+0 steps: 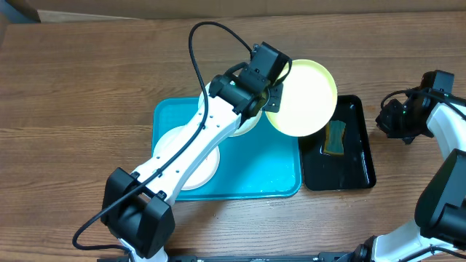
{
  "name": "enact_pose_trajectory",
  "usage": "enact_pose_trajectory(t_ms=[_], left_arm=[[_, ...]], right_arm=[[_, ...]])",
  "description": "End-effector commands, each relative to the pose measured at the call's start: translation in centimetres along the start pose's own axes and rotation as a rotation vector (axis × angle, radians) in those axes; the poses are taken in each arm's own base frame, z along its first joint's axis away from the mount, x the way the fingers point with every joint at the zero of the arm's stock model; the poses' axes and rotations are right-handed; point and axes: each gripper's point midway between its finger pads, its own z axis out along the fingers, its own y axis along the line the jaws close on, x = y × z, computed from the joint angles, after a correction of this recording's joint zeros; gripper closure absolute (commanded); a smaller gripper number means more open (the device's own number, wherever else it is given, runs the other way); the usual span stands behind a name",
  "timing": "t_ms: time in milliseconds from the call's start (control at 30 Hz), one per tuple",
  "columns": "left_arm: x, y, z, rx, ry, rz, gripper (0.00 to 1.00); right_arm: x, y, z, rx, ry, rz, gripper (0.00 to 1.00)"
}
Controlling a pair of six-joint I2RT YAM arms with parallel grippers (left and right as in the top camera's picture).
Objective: Clean dirty plates on tray and stack at the side
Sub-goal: 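Lift the yellow plate by its rim with the left gripper, then swing the yellow plate left and set it on the table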
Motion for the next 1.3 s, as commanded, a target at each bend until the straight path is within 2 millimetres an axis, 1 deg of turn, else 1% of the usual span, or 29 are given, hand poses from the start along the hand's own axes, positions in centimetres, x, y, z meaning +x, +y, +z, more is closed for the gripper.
enact_pose_trajectory(t_ms=[0,167,300,367,600,967,1033,1133,1200,1267], left_arm=[[-1.0,-0.3,0.2,-0.022,-0.036,0.020,0.96],[-1.6,-0.7,0.2,-0.012,-0.062,0.027,0.96],[-2.0,-0.9,0.2,-0.005,-0.080,0.028,0.96],[-2.2,-1.0,0.2,-0.002,-0.088,0.042,0.96],[-2.6,-0.7,0.1,-0.020,-0.107,0.065,0.96],[-2.6,-0.7,0.1,-0.021,-0.108,0.064,0.96],[-2.6,-0.7,0.1,-0.021,-0.109,0.064,0.96],[-2.6,-0.9,0.1,-0.020,-0.109,0.077,0.96],[-2.6,-1.2,0.1,-0.018,-0.115,0.114,0.96],[-2.7,-1.5,-0.1,-0.049,-0.135,0.157,0.96]], right_arm=[[0.5,0.2,-0.5,-0.010,0.003,0.002,0.96],[2.5,-0.2,0.6,0.006,0.056,0.000,0.96],[3.4,-0.6,1.2,0.014,0.078,0.004,0.96],[3.4,-0.6,1.2,0.010,0.079,0.004,0.96],[3.7,1.0,1.1,-0.078,0.100,0.000,0.96],[4.1,0.8,1.0,-0.071,0.116,0.002,0.96],[3.8,0.9,1.1,-0.076,0.103,-0.003,0.93],[2.4,0.8,0.6,-0.088,0.061,0.004,0.87],[1.1,0.8,-0.1,-0.095,0.028,0.013,0.83],[-1.0,0.5,-1.3,-0.106,-0.026,0.029,0.80]])
